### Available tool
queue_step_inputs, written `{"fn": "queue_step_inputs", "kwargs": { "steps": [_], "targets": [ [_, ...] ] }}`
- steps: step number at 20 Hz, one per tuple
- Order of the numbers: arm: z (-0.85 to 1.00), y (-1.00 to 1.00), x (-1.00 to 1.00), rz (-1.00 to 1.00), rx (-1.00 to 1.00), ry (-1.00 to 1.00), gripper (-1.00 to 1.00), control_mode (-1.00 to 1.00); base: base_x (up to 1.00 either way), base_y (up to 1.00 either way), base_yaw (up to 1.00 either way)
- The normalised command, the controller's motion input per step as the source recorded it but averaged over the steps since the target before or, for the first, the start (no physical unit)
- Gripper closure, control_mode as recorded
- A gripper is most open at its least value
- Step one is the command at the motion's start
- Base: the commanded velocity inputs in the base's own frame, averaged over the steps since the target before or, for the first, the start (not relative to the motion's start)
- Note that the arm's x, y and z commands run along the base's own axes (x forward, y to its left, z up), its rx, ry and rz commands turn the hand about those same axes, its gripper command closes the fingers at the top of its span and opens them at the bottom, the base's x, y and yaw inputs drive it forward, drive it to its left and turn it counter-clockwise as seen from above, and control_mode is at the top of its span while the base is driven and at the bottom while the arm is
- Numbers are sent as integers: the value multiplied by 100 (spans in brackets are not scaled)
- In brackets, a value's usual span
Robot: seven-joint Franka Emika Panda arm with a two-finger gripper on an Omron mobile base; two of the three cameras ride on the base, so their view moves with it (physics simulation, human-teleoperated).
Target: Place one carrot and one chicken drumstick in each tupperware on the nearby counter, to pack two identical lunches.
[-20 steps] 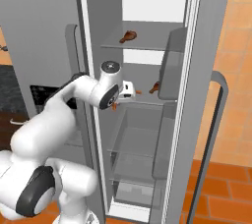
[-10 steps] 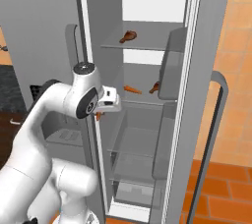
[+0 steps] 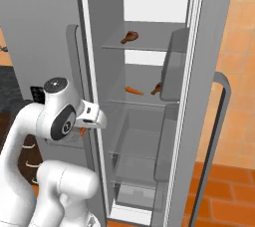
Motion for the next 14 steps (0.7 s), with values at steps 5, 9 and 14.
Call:
{"fn": "queue_step_inputs", "kwargs": {
  "steps": [5, 9, 14],
  "targets": [
    [0, 3, -3, 0, 0, 0, 100, 100, -13, 64, 0],
    [0, 0, 0, 0, 0, 0, 100, 100, 0, 100, 0],
    [0, 0, 0, 0, 0, 0, 100, 100, 0, 100, 0]
  ]
}}
